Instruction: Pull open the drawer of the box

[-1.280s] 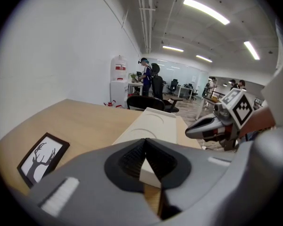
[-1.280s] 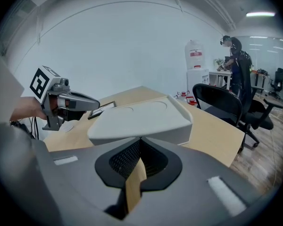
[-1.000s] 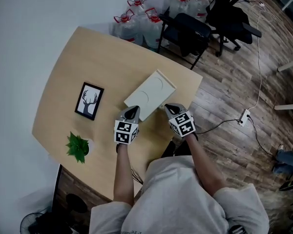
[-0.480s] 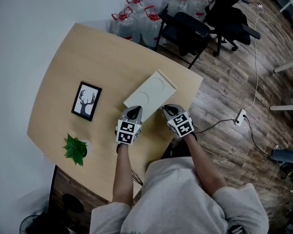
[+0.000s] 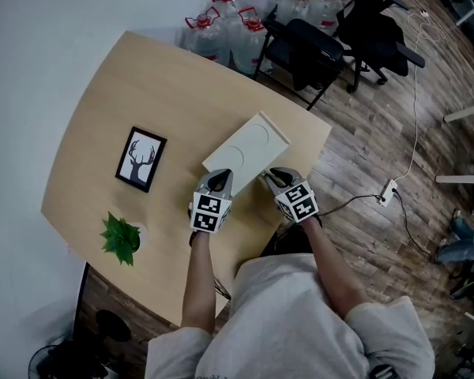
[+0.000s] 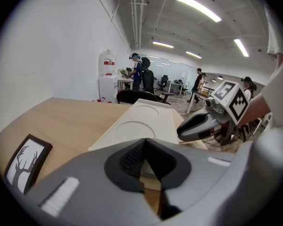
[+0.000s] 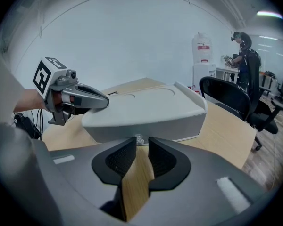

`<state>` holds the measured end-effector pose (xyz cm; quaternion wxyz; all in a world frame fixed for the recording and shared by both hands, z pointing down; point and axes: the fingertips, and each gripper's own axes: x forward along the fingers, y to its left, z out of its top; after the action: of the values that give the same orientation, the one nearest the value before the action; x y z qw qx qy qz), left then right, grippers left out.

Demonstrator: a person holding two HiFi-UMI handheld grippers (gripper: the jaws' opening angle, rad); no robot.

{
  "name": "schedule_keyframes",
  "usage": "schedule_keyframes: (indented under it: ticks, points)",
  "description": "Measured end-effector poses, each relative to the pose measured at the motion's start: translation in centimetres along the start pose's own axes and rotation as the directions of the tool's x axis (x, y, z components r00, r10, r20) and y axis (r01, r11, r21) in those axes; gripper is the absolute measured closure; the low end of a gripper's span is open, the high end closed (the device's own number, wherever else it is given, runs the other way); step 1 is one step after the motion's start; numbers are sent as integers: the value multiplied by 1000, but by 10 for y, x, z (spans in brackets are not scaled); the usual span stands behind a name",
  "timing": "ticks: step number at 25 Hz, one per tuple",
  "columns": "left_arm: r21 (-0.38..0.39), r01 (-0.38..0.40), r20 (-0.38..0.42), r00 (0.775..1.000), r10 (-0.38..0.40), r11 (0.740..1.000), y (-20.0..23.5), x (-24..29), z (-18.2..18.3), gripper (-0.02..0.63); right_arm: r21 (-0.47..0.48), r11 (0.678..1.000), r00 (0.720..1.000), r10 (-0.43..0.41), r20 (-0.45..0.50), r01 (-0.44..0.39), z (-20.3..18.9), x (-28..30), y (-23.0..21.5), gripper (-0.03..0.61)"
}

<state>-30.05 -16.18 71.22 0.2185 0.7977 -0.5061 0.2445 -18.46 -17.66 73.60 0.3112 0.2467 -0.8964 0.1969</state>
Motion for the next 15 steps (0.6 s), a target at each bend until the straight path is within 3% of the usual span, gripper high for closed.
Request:
schedule_keyframes:
  ticks: [2,15]
  points:
    - [-3,-2,0,1000,2,1000,0,-1,1,560,-5,1000,1000,19,-2,-19,0,0,3,495]
    - [-6,-13,11,1000,13,1000,4,-1,-2,560,-37,999,999,-9,-51,7,-6,22,5,495]
